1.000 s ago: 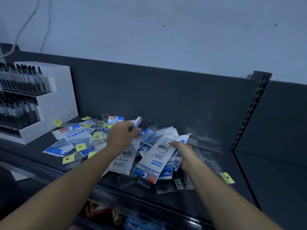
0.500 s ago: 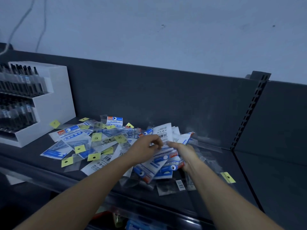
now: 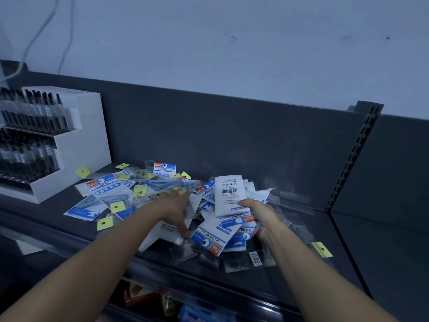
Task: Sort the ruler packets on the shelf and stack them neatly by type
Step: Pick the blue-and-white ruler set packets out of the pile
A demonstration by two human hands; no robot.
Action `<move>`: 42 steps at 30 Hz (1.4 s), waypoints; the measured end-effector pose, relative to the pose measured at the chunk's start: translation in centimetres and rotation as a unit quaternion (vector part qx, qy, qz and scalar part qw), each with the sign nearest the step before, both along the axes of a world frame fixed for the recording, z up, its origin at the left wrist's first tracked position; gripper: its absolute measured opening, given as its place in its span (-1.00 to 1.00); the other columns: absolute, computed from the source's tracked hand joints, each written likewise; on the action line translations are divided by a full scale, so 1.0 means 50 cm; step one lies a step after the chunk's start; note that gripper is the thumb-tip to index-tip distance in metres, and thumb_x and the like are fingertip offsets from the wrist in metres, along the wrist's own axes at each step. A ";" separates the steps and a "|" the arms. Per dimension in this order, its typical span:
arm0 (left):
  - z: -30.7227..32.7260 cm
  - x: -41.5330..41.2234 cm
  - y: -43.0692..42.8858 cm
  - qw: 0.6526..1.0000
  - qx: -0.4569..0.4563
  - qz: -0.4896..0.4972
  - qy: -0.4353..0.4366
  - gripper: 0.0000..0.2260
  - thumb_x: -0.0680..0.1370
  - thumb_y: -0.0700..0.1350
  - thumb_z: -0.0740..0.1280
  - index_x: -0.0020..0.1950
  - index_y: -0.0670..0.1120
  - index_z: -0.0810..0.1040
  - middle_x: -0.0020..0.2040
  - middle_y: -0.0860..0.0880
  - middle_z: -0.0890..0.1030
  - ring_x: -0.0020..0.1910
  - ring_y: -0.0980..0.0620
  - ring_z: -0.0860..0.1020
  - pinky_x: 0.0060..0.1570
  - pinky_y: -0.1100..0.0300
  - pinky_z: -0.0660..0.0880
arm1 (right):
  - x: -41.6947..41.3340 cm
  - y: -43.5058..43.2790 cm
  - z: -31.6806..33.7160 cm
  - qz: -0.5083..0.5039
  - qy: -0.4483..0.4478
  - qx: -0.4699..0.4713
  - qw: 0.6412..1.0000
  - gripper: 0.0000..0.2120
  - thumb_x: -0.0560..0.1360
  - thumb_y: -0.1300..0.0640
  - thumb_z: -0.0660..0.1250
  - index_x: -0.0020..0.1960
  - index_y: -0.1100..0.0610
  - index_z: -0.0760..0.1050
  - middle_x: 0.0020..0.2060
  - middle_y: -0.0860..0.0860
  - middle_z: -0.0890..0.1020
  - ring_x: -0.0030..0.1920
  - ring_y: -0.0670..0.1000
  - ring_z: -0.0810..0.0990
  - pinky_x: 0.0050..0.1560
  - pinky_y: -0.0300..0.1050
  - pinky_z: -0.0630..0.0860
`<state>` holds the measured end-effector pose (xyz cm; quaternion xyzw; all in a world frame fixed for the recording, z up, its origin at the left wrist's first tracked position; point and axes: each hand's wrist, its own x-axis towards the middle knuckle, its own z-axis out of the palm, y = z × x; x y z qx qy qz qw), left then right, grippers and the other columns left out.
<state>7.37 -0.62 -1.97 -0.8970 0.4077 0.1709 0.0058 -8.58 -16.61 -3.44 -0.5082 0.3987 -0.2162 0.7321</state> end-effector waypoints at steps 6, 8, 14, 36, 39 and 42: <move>0.029 -0.011 0.010 0.974 -0.162 0.075 0.139 0.04 0.31 -0.24 0.56 0.58 0.07 -0.04 0.56 -0.15 0.04 0.49 -0.22 0.17 0.38 -0.10 0.31 | -0.004 -0.003 -0.006 -0.008 -0.020 0.009 1.000 -0.90 0.44 0.37 0.37 -0.05 0.31 0.52 -0.37 0.20 0.67 -0.48 0.12 0.65 -0.53 -0.08 0.56; 0.045 -0.019 0.012 0.949 -0.222 0.086 0.207 -0.06 0.33 -0.28 0.53 0.56 0.08 0.09 0.52 -0.13 0.16 0.38 -0.15 0.30 0.31 -0.01 0.37 | -0.006 -0.004 -0.009 -0.011 -0.028 0.013 0.999 -0.80 0.43 0.37 0.37 0.05 0.33 0.52 -0.23 0.25 0.68 -0.43 0.15 0.66 -0.48 -0.06 0.58; 0.070 -0.055 -0.009 0.867 -0.332 0.042 0.371 -0.41 0.42 -0.39 0.42 0.38 -0.01 0.41 0.29 -0.06 0.42 0.15 -0.09 0.51 0.14 0.03 0.53 | -0.020 -0.010 -0.005 -0.031 -0.037 0.022 0.999 -0.75 0.42 0.37 0.36 0.10 0.34 0.53 -0.25 0.25 0.68 -0.43 0.15 0.66 -0.45 -0.05 0.59; 0.096 -0.122 -0.098 0.606 -0.616 0.202 0.461 -0.48 0.41 -0.57 0.02 0.19 -0.17 0.49 -0.05 -0.17 0.57 -0.19 -0.08 0.59 -0.34 0.08 0.54 | -0.116 -0.017 0.032 -0.141 -0.094 0.007 0.986 -0.62 0.44 0.32 0.39 0.23 0.30 0.42 -0.05 0.24 0.66 -0.43 0.08 0.63 -0.58 -0.20 0.48; 0.069 -0.151 -0.126 0.624 -0.571 0.206 0.492 -0.55 0.48 -0.53 0.07 0.20 -0.13 0.48 0.09 -0.22 0.59 -0.15 -0.11 0.61 -0.38 0.09 0.54 | -0.134 -0.016 0.042 -0.122 -0.112 0.011 0.986 -0.69 0.47 0.31 0.37 0.19 0.28 0.43 -0.04 0.25 0.64 -0.59 -0.01 0.56 -0.67 -0.31 0.33; 0.036 -0.175 -0.148 0.664 -0.527 0.193 0.495 -0.63 0.52 -0.37 0.33 0.29 -0.15 0.41 0.07 -0.16 0.63 -0.16 -0.08 0.64 -0.32 0.08 0.57 | -0.149 -0.021 0.046 -0.117 -0.132 0.012 0.984 -0.70 0.47 0.29 0.37 0.18 0.30 0.47 -0.05 0.24 0.67 -0.46 0.06 0.64 -0.57 -0.20 0.49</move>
